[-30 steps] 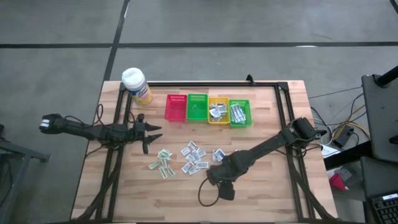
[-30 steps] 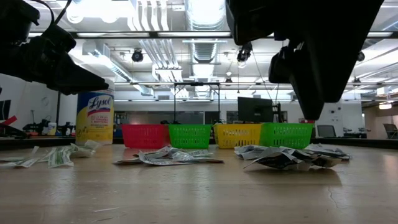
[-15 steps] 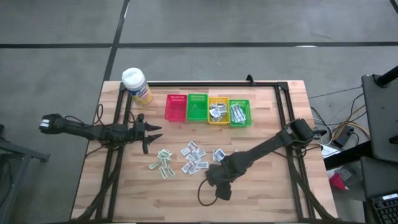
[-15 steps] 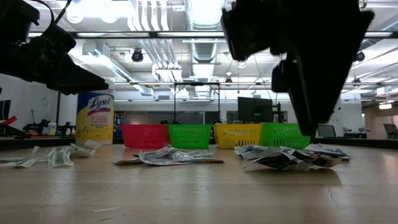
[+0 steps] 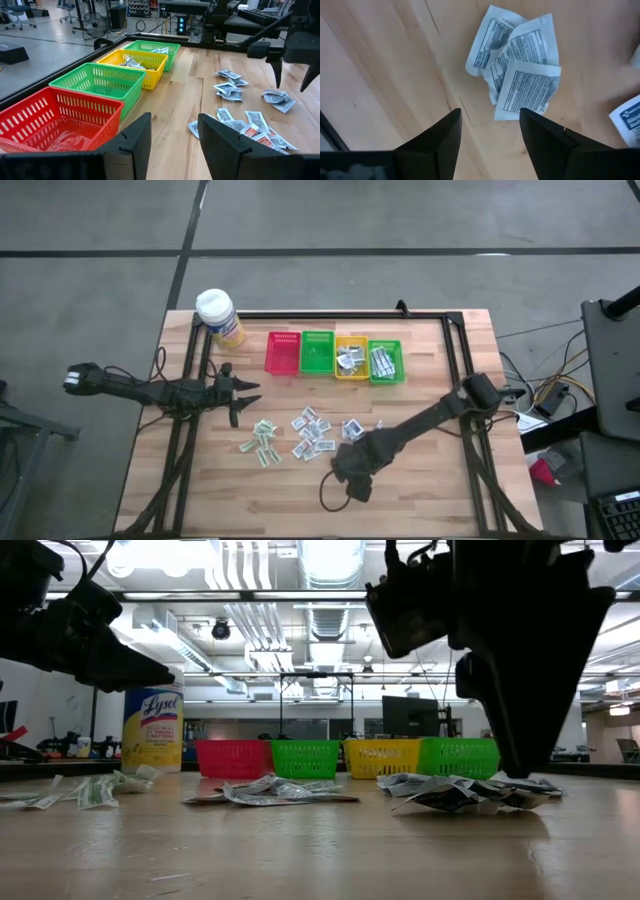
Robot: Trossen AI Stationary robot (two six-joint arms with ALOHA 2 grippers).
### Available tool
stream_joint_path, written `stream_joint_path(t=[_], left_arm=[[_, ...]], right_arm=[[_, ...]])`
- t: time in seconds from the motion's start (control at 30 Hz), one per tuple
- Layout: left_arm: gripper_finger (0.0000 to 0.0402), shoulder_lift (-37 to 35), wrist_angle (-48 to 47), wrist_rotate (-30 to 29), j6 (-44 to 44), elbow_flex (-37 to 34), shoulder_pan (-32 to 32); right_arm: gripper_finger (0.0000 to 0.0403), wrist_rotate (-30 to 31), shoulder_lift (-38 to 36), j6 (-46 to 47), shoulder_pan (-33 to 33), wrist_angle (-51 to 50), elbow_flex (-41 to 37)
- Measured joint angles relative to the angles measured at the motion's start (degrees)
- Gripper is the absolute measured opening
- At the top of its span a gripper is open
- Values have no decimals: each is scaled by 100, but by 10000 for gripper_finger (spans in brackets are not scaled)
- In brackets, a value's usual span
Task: Pick & Place First Aid Supplies
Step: Put the blue alcohol pad into the yellow bin
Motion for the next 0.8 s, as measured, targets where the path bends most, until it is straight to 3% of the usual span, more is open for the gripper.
stream_joint_path(t=[0.5, 0.8], left_arm=[[158, 1, 0, 0, 2, 1, 0], [158, 0, 0, 0, 2, 2, 0]], right_arm=[[195, 136, 334, 499, 21, -235, 4], [144, 262, 343, 741, 19, -762, -20]])
